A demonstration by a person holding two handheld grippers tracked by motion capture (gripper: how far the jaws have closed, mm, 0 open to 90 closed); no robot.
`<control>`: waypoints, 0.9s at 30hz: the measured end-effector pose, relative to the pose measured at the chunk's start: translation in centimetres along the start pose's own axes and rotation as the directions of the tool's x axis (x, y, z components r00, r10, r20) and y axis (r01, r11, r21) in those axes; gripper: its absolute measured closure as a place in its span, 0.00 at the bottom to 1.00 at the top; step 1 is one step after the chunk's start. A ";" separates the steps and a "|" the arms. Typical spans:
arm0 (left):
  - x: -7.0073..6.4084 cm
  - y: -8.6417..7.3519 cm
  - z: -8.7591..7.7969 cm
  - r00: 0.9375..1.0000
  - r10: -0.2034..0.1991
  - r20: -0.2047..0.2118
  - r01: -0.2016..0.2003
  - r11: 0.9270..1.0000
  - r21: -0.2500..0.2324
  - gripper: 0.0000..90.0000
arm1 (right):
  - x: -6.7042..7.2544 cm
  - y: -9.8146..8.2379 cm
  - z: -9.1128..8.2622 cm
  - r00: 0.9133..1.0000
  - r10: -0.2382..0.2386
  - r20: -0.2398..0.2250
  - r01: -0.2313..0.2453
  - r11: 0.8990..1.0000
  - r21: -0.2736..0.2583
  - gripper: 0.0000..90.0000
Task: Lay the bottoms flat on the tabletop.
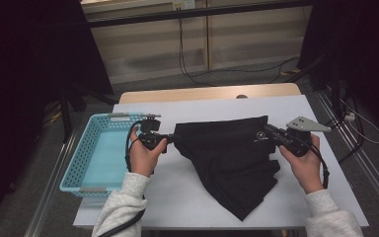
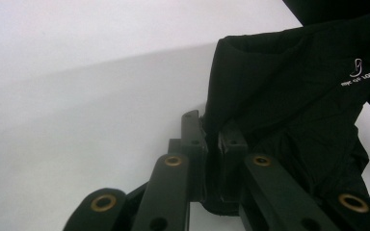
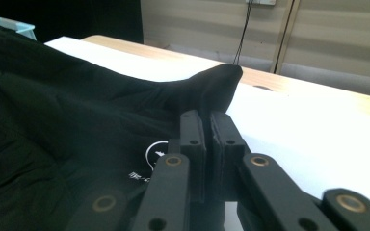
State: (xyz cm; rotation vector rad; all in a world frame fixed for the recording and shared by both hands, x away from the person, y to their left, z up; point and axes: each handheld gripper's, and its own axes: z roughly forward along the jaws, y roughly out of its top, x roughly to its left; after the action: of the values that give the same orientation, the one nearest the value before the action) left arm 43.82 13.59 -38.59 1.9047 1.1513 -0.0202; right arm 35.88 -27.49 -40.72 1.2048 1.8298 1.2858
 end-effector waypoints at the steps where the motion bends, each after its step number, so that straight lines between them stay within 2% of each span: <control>1: 0.0 -0.1 0.0 1.000 0.004 -0.004 -0.004 1.000 0.000 0.94 | 0.0 -0.1 -0.1 1.000 -0.001 0.001 0.001 1.000 0.001 0.95; 8: -0.2 -0.1 0.2 1.000 0.002 -0.008 -0.002 1.000 -0.012 0.94 | 0.0 -0.7 -0.4 1.000 0.003 0.006 -0.003 1.000 -0.006 0.95; 11: -0.4 -0.4 0.9 1.000 0.007 0.000 -0.007 1.000 -0.003 0.94 | 0.0 -0.9 -0.1 1.000 -0.001 0.005 0.001 1.000 0.002 0.95; 15: 0.0 0.0 1.2 1.000 -0.012 -0.007 0.012 1.000 -0.016 0.94 | -0.2 -1.0 0.5 1.000 -0.003 0.005 0.003 1.000 0.008 0.95; 20: 0.2 0.4 1.3 1.000 0.001 -0.014 -0.001 1.000 -0.014 0.94 | -0.4 -1.1 1.0 1.000 0.007 0.002 -0.007 1.000 -0.007 0.95; 24: 0.9 0.7 1.6 1.000 -0.022 -0.019 0.022 1.000 -0.019 0.94 | -0.7 -1.3 1.5 1.000 0.009 0.002 -0.009 1.000 0.006 0.95; 27: 1.4 1.5 1.5 0.999 -0.028 -0.022 0.027 0.999 -0.027 0.95 | -1.0 -0.8 1.9 1.000 0.006 0.003 -0.006 1.000 0.011 0.95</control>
State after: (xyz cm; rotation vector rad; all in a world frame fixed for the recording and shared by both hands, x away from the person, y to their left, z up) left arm 46.29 13.25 -39.12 1.8697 1.1875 0.0015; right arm 37.65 -27.77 -42.23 1.2185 1.8350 1.2786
